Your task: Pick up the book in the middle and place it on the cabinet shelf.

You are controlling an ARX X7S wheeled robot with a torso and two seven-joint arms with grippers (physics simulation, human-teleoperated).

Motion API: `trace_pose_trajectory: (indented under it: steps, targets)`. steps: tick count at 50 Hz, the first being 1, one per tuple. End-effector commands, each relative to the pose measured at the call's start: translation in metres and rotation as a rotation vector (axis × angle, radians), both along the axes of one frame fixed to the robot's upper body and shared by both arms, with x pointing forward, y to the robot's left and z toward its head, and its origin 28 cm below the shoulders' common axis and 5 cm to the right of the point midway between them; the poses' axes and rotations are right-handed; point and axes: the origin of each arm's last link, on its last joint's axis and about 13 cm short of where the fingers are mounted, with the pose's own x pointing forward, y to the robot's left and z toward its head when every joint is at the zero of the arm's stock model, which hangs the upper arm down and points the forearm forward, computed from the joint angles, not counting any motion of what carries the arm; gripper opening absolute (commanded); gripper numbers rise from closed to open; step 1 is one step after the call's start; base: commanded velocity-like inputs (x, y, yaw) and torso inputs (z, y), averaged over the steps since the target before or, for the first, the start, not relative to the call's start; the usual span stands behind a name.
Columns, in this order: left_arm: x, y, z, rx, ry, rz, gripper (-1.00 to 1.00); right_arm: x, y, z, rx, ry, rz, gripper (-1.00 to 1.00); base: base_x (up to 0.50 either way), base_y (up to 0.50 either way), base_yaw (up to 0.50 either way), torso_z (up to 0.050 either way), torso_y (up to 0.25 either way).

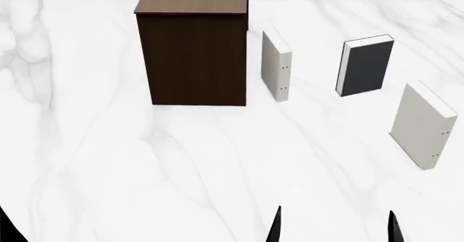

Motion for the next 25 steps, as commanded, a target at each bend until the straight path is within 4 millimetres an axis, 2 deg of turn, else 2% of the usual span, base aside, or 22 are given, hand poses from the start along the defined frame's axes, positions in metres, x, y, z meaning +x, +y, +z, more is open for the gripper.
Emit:
trace_pose_trajectory:
  steps: [1,25]
  targets:
    - [-0.0035,-0.0005,0.0048,0.011,-0.065,0.007,1.0,-0.005,0.0024,0.0061,-0.028,-0.084,0.016,1.0,0.5,0.0,0.0,0.0,0.0]
    - [-0.0038,-0.0013,0.0033,0.022,-0.055,-0.011,1.0,-0.0032,0.0062,-0.0005,-0.094,-0.017,0.068,1.0,0.5,0.0,0.0,0.0,0.0]
